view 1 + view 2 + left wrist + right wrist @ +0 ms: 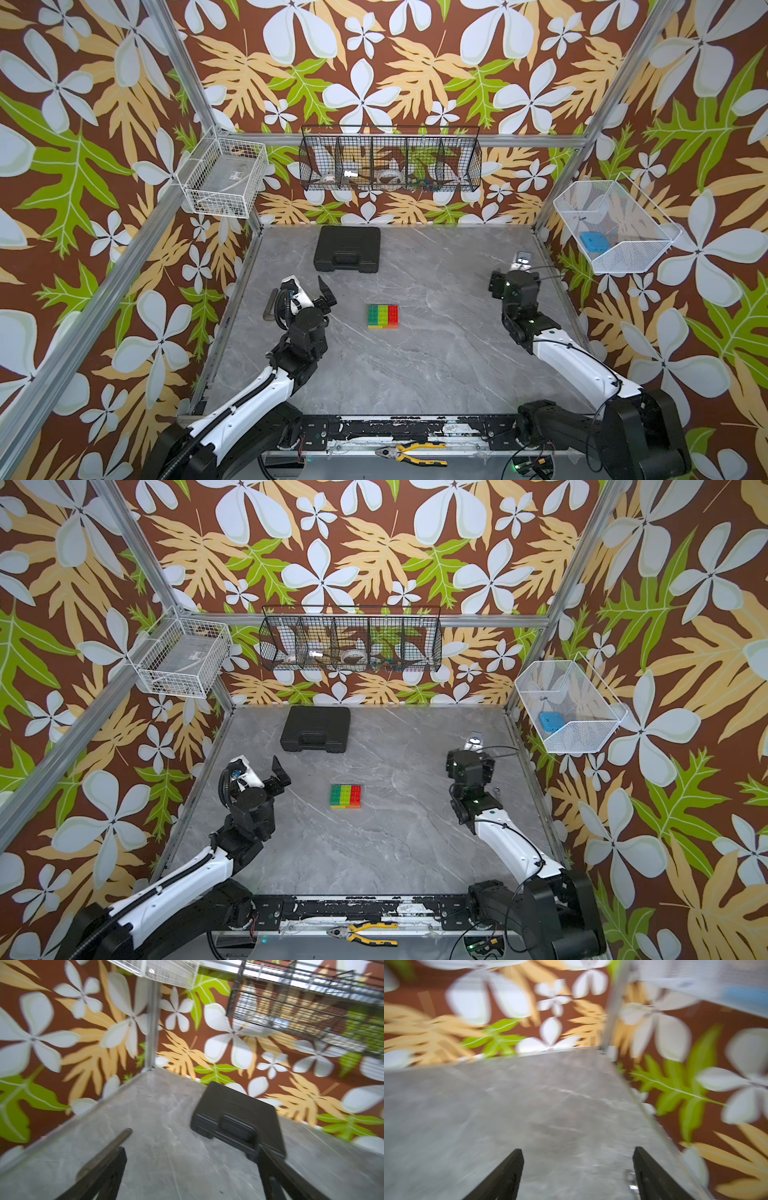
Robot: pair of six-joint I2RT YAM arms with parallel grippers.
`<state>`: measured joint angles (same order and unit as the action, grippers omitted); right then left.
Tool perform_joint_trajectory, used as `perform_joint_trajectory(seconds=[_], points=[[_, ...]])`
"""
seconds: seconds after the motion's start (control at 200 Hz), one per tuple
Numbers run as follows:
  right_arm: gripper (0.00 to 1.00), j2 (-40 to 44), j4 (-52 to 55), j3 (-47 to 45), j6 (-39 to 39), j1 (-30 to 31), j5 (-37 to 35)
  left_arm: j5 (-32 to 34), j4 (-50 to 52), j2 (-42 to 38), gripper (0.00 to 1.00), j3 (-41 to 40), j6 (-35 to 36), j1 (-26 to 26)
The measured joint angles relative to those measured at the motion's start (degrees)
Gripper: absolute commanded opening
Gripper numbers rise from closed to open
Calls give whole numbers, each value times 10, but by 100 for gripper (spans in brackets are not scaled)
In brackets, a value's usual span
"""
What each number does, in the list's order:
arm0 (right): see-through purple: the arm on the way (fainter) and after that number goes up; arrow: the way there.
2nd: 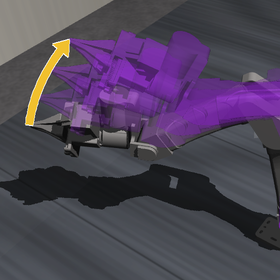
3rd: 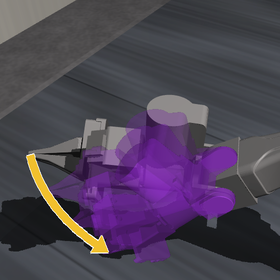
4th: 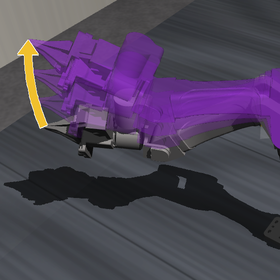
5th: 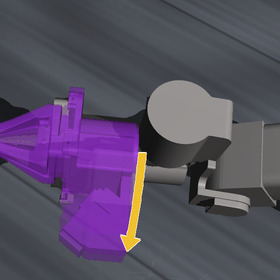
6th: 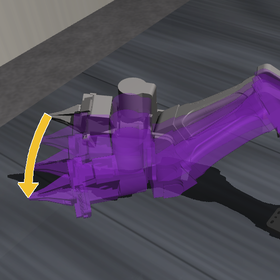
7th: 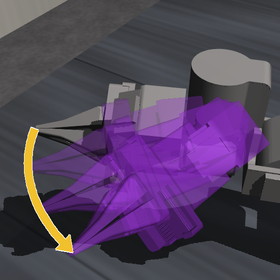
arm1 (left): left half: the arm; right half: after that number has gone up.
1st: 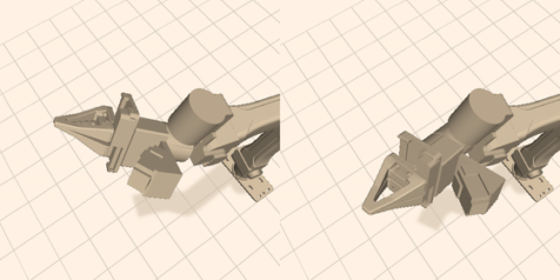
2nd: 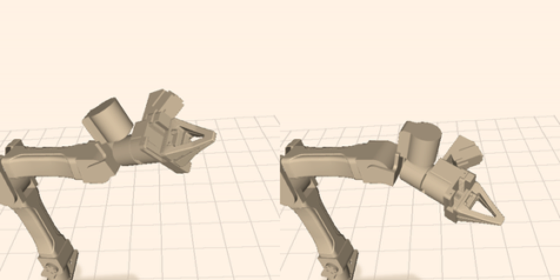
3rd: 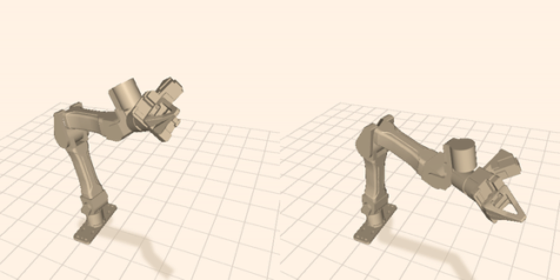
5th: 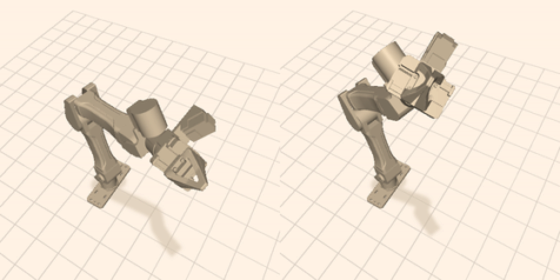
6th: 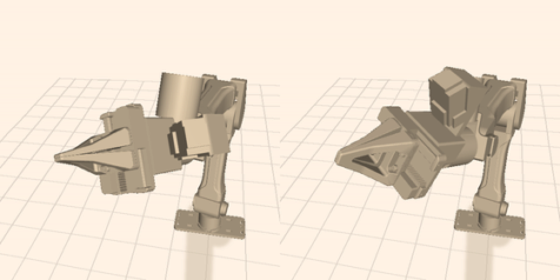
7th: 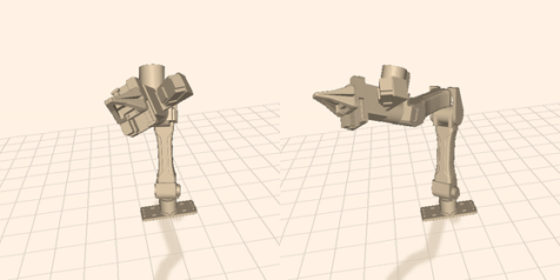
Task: Assemble a rectangle with lego
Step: Reset both arms
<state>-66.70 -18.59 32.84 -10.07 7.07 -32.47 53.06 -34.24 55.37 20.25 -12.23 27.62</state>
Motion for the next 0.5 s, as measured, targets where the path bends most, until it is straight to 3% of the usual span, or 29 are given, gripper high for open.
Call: perform_joint_trajectory(seconds=[0.155,0.36,0.44,0.485,0.5], points=[[77,-36,-101,-83,5,-31,7,55,-91,68,100,-41,50,-38],[77,-80,-238,-165,23,-32,41,-9,-215,183,100,-79,77,-101],[82,-107,-299,-184,31,-32,57,-36,-240,219,100,-88,90,-118],[90,-122,-333,-194,39,-31,67,-52,-253,217,100,-83,91,-125],[96,-127,-344,-198,42,-31,72,-59,-262,218,100,-83,91,-128]])
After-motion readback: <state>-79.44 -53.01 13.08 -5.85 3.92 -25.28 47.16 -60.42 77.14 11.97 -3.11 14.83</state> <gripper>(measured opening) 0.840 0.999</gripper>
